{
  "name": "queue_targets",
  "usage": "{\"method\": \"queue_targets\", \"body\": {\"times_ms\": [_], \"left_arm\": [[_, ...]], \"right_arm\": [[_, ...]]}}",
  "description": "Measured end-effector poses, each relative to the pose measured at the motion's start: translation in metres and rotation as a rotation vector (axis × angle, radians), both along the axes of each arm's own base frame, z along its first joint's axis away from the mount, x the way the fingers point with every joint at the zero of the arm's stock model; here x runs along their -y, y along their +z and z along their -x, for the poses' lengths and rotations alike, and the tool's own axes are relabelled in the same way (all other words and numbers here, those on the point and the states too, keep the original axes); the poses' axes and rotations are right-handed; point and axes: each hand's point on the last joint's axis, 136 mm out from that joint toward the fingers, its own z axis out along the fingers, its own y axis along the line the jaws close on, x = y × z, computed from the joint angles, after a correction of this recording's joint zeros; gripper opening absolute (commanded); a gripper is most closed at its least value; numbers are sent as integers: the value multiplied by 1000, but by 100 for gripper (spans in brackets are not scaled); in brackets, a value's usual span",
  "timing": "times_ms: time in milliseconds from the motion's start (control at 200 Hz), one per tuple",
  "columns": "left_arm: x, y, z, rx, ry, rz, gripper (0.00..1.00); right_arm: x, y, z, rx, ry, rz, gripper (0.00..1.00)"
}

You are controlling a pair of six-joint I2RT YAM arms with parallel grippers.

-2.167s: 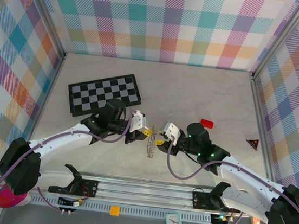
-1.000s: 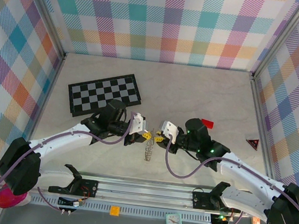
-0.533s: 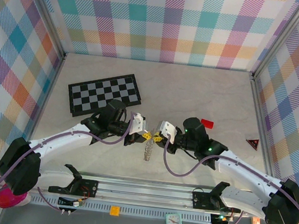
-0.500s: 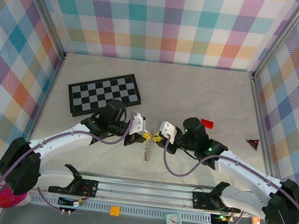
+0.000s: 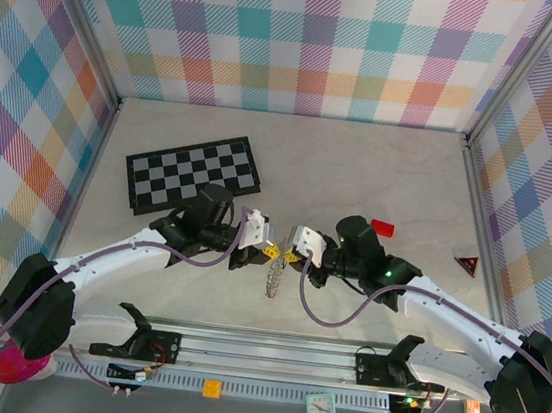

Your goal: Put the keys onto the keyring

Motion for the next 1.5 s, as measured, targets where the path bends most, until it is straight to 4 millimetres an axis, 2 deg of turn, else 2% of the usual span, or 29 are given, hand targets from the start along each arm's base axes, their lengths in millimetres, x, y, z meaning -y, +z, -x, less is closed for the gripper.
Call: {"method": "queue_targets", "body": {"times_ms": [250, 350, 510, 605, 690, 1140, 1255, 1380, 1500], "left_arm": [[1, 1, -1, -2, 4, 5, 0], [1, 3, -3, -14, 19, 13, 0], [5, 7, -4, -16, 36, 50, 0], [7, 10, -2, -14, 36, 72, 0], [8, 12, -2, -16, 40, 83, 0], [11, 19, 0, -12, 18, 112, 0], [11, 19, 0, -15, 18, 112, 0], [10, 18, 0, -20, 22, 110, 0], [10, 15, 0, -25, 29, 103, 12]], "right_arm": [[-3, -6, 0, -27, 9, 9, 0], [-5, -6, 1, -38, 10, 1, 6], [-3, -1, -2, -36, -20, -32, 25], [2, 4, 0, -20, -31, -61, 30], [4, 9, 1, -11, -39, -86, 30], [-1, 15, -1, -21, -37, -123, 19], [-3, 14, 1, -29, -23, -129, 14], [-4, 14, 2, -42, -16, -134, 2], [-4, 11, 3, -47, -6, -126, 0]]}}
